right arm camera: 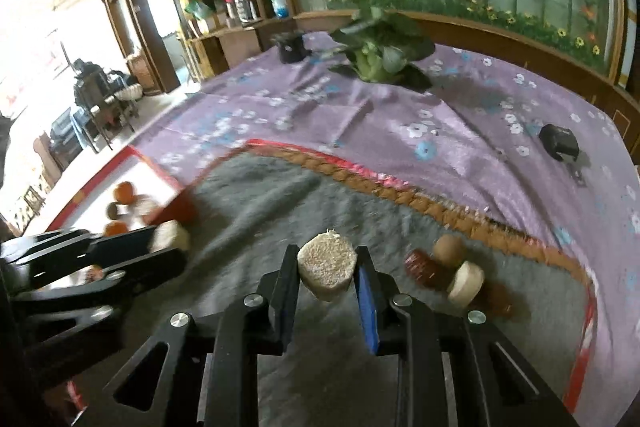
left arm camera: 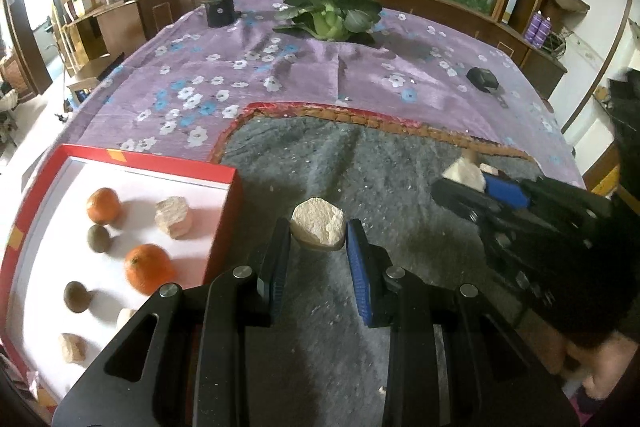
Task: Organize fruits
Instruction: 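Carry both beige cubes into the white tray and open both grippers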
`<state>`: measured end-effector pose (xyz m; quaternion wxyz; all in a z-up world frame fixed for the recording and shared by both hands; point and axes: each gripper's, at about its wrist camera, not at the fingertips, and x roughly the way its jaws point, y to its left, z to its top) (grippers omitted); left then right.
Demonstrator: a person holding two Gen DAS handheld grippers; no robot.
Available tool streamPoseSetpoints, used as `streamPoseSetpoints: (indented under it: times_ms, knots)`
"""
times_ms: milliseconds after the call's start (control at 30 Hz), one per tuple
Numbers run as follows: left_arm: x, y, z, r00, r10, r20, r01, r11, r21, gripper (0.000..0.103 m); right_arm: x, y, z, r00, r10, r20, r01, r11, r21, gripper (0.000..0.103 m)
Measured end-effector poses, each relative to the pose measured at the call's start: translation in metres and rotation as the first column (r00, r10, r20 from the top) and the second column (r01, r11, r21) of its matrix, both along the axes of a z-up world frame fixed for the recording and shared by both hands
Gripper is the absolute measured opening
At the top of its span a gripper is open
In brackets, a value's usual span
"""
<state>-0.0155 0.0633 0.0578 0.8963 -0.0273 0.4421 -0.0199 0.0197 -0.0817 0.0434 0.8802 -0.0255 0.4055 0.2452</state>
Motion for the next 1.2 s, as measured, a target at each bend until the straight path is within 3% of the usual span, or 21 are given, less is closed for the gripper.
streamPoseSetpoints:
  times_ms: [500, 1200]
  knots:
    - [-0.047, 0.048, 0.015, 0.993, 0.101, 0.055, -0.103, 0.994, 0.037, 0.028, -0.072, 0.057, 0.026, 0.993, 0.111, 0.038, -0.113, 0.992, 0.059, 0.026]
    - [-0.079, 0.127, 0.012, 0.967, 0.247, 0.059, -0.25, 0.968, 0.034, 0.028, -0.102, 0.137, 0.033, 0.965, 0.255, 0.054, -0.256, 0.966, 0.015, 0.026]
